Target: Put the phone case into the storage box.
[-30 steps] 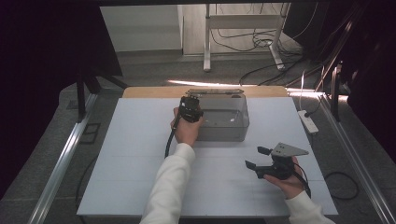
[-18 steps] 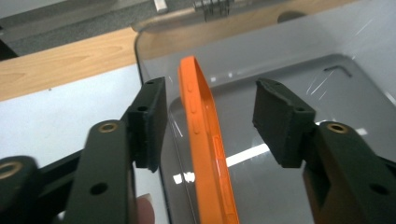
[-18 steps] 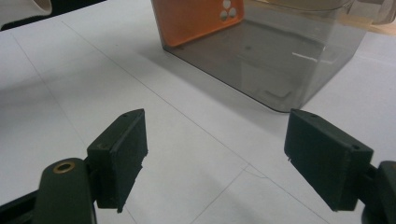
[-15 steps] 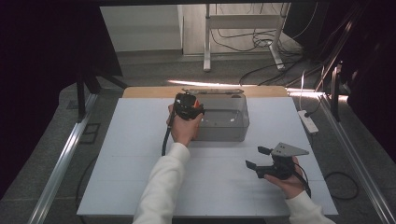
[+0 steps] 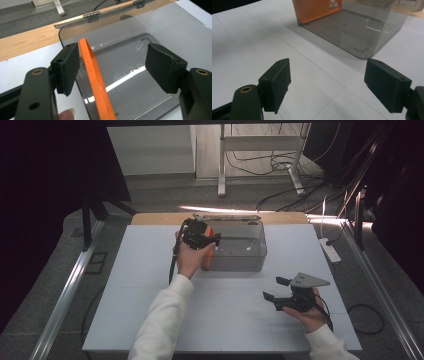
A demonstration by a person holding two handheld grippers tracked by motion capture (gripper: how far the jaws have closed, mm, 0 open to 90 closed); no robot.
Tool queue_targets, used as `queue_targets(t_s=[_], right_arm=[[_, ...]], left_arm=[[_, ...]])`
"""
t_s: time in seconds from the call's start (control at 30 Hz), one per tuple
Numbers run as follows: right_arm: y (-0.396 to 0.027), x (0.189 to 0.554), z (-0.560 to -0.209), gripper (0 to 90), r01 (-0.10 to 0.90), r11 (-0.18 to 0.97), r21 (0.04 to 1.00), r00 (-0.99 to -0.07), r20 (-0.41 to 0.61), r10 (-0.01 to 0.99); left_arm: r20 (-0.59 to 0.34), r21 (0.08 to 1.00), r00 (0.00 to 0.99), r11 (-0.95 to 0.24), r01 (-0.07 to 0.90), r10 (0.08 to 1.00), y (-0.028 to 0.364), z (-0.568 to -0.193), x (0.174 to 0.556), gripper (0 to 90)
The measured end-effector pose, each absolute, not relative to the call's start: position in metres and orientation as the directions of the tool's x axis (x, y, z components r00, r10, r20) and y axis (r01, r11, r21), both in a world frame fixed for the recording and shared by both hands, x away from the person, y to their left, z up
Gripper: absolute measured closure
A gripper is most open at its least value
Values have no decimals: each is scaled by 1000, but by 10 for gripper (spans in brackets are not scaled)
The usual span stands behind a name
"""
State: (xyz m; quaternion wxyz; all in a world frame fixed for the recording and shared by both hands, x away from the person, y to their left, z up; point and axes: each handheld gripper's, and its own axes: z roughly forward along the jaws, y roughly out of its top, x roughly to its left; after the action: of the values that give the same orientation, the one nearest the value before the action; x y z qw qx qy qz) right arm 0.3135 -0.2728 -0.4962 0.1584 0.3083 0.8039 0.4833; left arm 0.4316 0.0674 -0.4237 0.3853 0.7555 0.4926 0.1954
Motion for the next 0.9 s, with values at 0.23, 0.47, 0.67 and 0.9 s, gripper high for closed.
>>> queue_targets(t_s=[0.23, 0.47, 0.67, 0.9], right_arm=[[-275, 316, -501, 211, 357, 345, 868, -761, 56, 647], [-279, 316, -506, 211, 385, 342, 857, -750, 75, 658], [-282, 314, -506, 210, 387, 347, 854, -742, 65, 667], [-284, 313, -508, 211, 398, 353, 847, -727, 56, 685]], left_arm=[[-105, 776, 489, -236, 585, 866, 80, -422, 424, 282], [-133, 792, 519, -224, 568, 844, 87, -422, 415, 274], [-137, 798, 555, -240, 552, 821, 89, -420, 409, 265], [-132, 818, 600, -255, 515, 789, 94, -419, 395, 256]])
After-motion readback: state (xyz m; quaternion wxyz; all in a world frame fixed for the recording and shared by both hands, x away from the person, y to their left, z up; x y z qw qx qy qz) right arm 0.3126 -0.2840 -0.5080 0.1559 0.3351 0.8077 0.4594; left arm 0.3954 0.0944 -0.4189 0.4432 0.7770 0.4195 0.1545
